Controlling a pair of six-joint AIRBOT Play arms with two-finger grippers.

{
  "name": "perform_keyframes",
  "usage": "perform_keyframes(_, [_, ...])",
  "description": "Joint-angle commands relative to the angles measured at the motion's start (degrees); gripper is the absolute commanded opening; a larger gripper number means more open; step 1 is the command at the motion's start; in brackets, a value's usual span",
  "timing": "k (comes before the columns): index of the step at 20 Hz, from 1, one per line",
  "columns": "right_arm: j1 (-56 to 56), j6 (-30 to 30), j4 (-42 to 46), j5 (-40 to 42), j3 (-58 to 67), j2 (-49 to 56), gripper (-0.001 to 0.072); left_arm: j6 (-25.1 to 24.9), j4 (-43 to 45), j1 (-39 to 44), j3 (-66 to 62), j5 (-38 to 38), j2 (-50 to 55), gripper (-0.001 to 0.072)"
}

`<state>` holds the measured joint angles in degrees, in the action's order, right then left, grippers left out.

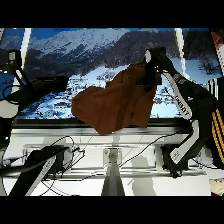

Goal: Fold the clothes and pants, and hang the long-sleeved shirts on hangers.

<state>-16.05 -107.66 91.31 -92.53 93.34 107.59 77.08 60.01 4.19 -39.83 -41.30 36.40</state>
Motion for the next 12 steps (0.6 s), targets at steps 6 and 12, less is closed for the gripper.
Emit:
perform_keyframes(6, [0.0,9.9,1.5,5.3,12.2,-6.6,0.0012,0.0,0.0,0.0,0.0,0.6,0.0,0.0691])
perform_keyframes(12, [2.2,11.4,6.2,4.6,13.1,-12.3,0.0011,5.6,11.1,0.0,0.0,-3.1,-0.3,0.0688])
